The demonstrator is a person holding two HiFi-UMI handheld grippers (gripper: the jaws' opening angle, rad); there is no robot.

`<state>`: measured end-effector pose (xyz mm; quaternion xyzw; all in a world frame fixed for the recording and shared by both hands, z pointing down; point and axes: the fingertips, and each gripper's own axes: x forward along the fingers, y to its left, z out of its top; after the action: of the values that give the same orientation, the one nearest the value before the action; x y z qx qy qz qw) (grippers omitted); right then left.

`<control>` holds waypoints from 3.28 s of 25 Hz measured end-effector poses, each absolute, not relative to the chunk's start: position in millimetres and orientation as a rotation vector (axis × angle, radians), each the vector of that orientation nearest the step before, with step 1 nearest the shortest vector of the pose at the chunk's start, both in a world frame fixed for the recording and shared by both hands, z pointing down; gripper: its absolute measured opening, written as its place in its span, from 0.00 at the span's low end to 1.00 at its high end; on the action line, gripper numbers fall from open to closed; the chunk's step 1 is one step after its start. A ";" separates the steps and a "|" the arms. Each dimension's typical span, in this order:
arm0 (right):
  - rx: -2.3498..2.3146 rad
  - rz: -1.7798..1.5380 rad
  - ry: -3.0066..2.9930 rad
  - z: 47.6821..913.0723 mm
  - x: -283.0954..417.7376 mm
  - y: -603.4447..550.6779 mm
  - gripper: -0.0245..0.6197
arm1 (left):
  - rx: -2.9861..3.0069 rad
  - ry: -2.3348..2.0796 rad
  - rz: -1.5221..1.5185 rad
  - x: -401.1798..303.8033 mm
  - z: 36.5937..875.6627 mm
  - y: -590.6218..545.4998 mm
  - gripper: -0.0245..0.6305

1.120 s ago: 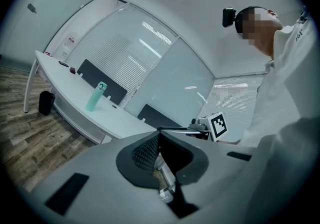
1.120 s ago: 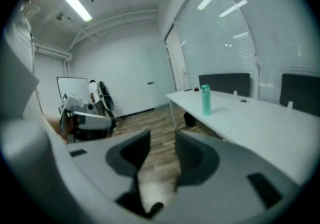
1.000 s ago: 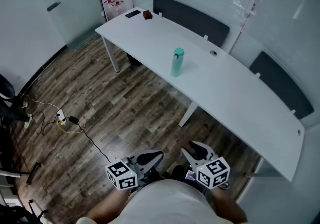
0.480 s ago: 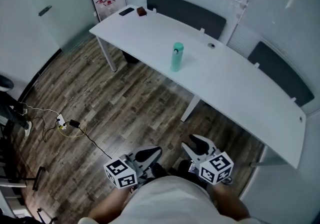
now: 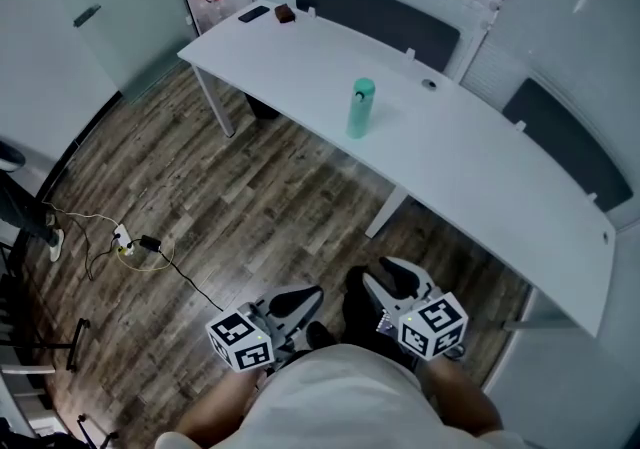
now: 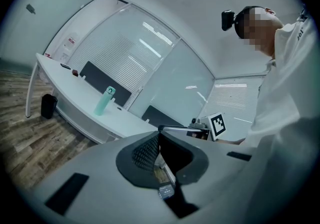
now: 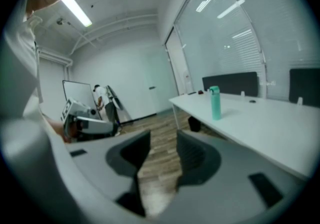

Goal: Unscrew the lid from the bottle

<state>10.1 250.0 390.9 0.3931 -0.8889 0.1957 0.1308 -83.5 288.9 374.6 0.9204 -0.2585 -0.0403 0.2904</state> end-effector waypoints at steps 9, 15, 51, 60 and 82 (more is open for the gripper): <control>1.065 0.551 -2.615 397.7 10.1 169.2 0.29 | 2.434 -0.790 -0.113 -88.0 379.7 229.8 0.07; 1.059 0.530 -2.599 401.4 30.2 94.2 0.29 | 2.402 -0.862 -0.112 -71.3 383.7 157.5 0.07; 1.153 0.623 -2.508 421.1 64.5 -46.2 0.29 | 2.383 -0.829 -0.003 -27.5 403.2 -6.9 0.22; 1.219 0.624 -2.458 421.2 58.0 -50.8 0.29 | 2.395 -0.769 0.004 -37.7 406.1 -15.4 0.22; 1.274 0.495 -2.459 400.9 54.4 -130.2 0.29 | 2.566 -0.816 0.162 -25.5 428.1 -114.1 0.24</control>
<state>54.4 -130.2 400.9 0.4467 -0.8624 0.1736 0.1632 -25.5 -114.1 428.1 0.9279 -0.2951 0.0587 0.2200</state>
